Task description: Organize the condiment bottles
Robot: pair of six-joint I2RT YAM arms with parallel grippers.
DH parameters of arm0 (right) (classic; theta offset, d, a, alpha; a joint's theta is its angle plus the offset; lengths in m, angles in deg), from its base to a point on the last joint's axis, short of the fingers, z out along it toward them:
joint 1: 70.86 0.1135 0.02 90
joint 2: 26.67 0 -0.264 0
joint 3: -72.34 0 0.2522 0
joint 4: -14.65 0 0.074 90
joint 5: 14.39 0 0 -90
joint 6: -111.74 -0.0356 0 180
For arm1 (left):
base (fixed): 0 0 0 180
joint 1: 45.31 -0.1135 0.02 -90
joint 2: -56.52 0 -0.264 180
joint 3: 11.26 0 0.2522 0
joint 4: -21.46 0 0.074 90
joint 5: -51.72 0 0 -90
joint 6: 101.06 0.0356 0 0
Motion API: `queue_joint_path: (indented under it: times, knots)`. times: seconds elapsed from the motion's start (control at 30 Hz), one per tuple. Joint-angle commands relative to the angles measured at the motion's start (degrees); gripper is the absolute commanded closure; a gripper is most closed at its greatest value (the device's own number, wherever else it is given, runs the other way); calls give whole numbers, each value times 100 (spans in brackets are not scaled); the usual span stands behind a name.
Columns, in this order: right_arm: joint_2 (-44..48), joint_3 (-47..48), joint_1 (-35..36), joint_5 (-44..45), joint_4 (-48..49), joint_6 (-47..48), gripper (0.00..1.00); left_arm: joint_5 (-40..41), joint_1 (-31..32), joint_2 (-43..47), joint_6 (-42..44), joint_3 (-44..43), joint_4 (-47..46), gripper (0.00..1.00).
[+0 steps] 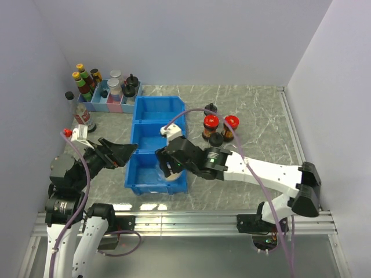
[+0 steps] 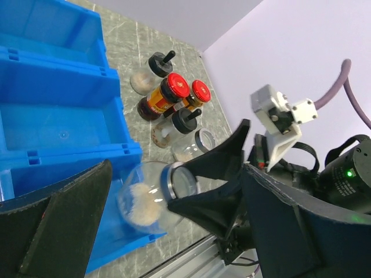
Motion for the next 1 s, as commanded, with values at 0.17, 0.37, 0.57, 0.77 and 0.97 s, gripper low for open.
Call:
queue_joint_path:
  times: [0.17,0.37,0.57,0.77,0.97]
  knots:
    - [-1534,1276,285,-143,862,216,100,496,6,150,-184,-190,-153,1]
    - [-2388,2067,409,-62,837,216,100,1375,6,167,-246,-446,84,1]
    - [-2951,2586,444,-36,670,268,100,1376,6,167,-298,-428,58,1]
    - [-3373,3016,444,87,336,312,89,1297,6,211,-360,-340,14,1]
    - [-3356,2859,453,-44,353,382,30,1209,5,238,-386,-288,-21,1]
